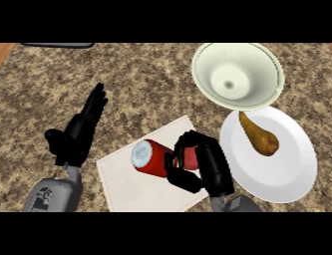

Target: Pick the bell pepper from the plate and place it in the bowl

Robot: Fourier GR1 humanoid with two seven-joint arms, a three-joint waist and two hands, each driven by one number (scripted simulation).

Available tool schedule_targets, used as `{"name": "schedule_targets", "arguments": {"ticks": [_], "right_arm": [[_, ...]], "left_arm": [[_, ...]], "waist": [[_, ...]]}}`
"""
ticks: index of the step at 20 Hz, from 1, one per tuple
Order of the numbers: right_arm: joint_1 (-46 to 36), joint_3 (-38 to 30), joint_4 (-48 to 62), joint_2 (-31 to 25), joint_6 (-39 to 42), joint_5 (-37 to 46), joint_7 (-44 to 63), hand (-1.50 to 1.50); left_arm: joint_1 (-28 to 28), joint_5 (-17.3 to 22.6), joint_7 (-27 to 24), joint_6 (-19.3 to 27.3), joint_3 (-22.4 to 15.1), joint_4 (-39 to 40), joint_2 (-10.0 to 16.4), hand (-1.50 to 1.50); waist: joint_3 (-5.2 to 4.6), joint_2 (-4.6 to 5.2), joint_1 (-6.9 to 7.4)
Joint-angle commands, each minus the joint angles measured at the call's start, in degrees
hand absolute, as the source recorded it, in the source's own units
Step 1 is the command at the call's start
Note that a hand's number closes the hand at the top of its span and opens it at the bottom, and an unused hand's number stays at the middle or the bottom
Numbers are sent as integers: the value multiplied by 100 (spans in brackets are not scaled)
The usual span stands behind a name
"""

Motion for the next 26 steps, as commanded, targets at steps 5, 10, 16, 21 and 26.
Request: {"name": "schedule_targets", "arguments": {"ticks": [5,10,16,21,26], "right_arm": [[-2363,895,-277,143,-872,777,1823,150],[-3688,876,-389,145,-513,1337,3591,150],[-5047,143,-13,146,332,1214,4700,150],[-5362,-417,320,146,412,1188,4653,150],[-5798,-1391,1472,83,481,990,3861,150]], "left_arm": [[-64,142,105,-91,355,-39,269,0],[220,-51,165,67,87,-272,63,0],[310,101,176,-106,167,-394,132,0],[446,-52,-107,0,134,-270,41,0],[245,42,-307,-91,297,111,64,0]], "waist": [[3,-59,-214],[5,-72,-257],[7,-59,-252],[9,-51,-285],[8,-30,-282]]}}
